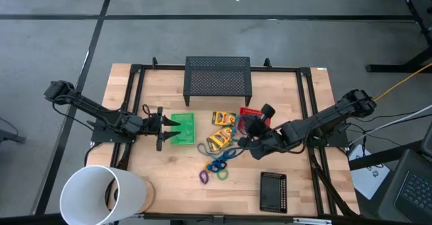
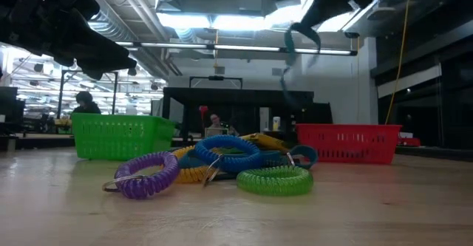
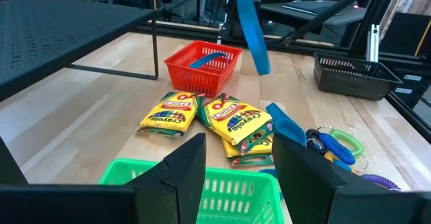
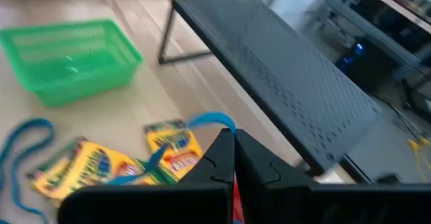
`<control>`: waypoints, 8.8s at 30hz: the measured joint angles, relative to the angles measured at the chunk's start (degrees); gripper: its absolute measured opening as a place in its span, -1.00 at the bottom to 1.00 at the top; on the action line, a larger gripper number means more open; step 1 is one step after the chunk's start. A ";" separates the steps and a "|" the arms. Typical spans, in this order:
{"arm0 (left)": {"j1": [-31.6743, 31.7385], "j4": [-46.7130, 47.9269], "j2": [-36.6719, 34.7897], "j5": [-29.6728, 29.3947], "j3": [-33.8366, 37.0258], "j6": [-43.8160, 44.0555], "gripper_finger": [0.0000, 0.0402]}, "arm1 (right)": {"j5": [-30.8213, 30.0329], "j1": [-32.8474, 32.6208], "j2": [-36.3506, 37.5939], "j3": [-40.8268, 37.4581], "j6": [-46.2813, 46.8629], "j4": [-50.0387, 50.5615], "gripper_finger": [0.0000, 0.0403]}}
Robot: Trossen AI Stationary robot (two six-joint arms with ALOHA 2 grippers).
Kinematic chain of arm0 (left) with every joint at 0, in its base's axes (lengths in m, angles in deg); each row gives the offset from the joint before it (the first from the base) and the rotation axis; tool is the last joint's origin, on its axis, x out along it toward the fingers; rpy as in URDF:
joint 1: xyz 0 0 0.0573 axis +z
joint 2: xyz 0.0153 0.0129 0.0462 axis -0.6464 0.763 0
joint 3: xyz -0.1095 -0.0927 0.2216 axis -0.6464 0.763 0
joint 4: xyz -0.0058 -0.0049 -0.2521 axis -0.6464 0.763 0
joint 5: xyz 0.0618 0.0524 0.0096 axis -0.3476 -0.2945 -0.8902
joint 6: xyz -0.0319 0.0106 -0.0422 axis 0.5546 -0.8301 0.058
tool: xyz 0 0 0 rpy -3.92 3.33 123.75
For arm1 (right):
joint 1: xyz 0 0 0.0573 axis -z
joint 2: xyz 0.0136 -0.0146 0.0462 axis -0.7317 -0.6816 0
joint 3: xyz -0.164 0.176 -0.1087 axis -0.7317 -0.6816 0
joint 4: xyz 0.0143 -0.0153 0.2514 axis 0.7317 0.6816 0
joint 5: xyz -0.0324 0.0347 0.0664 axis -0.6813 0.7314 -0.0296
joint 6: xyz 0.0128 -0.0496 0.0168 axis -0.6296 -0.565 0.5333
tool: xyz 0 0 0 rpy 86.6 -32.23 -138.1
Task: Pick & Place Office Desk Supplies
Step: Put the blue rubber band into the red bin
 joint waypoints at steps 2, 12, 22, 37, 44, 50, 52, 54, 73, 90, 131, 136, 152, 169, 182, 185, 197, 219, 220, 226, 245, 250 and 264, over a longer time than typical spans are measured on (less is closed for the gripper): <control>0.00 0.00 0.00 0.04 0.00 0.05 -0.16 | -0.85 0.34 0.00 0.00 4.17 4.98 -1.00; 0.00 0.00 0.00 0.06 0.00 0.05 -0.16 | -1.61 0.83 -0.02 0.00 21.97 24.16 -1.00; 0.00 -0.52 0.00 0.05 0.00 0.03 -0.16 | -0.16 1.03 -0.04 -1.03 26.39 27.60 -1.00; 0.00 -0.50 0.01 0.05 0.00 0.03 -0.16 | 7.46 4.80 -0.09 -10.62 27.83 22.08 -1.00; 0.00 -1.32 0.00 0.91 0.00 0.01 -0.16 | 7.22 6.06 -0.09 -13.13 24.69 15.82 -0.87; 0.00 -4.72 0.00 2.56 0.00 -0.18 -0.16 | 5.46 6.93 -0.09 -13.84 25.22 15.09 -0.62; 0.00 -4.95 0.01 2.56 0.00 -0.64 -0.16 | 4.59 6.91 -0.09 -13.84 24.47 13.45 -0.53; 0.00 -5.14 0.22 2.57 0.00 -0.78 -0.16 | 5.19 6.93 -0.09 -13.84 22.12 10.51 -0.48; 0.00 -5.18 0.24 3.06 0.00 -0.66 -0.16 | 2.57 8.73 -0.13 -13.84 11.43 -0.67 -0.36; 0.00 -4.70 0.24 3.05 0.00 -1.00 -0.16 | 4.56 11.88 -0.14 -15.80 23.39 14.23 -0.17; 0.00 -4.26 0.25 2.57 0.00 -0.62 -0.16 | 21.47 15.30 -0.55 -17.62 6.40 -8.01 -0.99; 0.00 -4.28 0.24 2.65 0.00 -0.10 -0.16 | 25.40 16.64 -0.55 -20.03 8.38 -7.97 -1.00; 0.00 -4.28 0.26 2.88 0.00 0.05 -0.16 | 31.91 17.71 -0.55 -22.21 11.03 -8.45 -0.95; 0.00 -3.29 0.24 2.87 0.00 0.03 -0.16 | 33.29 17.70 -0.28 -22.23 9.28 -7.48 0.23; 0.00 -2.80 0.26 2.84 0.00 -0.17 -0.16 | 33.06 16.78 1.98 -17.80 9.60 1.11 0.39; 0.00 -2.75 0.26 2.83 0.00 -0.17 -0.16 | 30.44 14.99 2.53 -14.57 9.77 3.56 0.36; 0.07 0.98 2.73 5.37 -0.02 3.06 -0.16 | 23.09 11.03 2.97 -11.06 8.68 4.89 0.31; 0.37 16.69 51.24 16.95 -37.51 -8.08 -0.16 | 23.44 10.40 2.97 -11.06 8.30 4.60 0.31; 0.37 18.02 52.58 17.87 -38.99 -8.07 -0.16 | 23.48 10.29 2.97 -11.06 8.30 4.59 0.31; 0.47 28.54 59.25 19.64 -45.68 -6.36 -0.16 | 24.53 9.94 2.97 -11.05 8.28 4.64 0.31; 3.02 31.05 62.49 20.28 -47.25 -7.49 -0.30 | 25.91 9.92 2.97 -11.04 7.86 4.64 0.31; 3.15 31.02 62.85 21.03 -47.30 -9.25 -0.57 | 26.35 9.92 2.97 -11.04 8.23 4.57 0.31; 3.40 26.11 61.77 21.90 -47.19 -15.00 -0.99 | 23.32 11.40 2.73 -11.04 0.02 -8.82 -0.24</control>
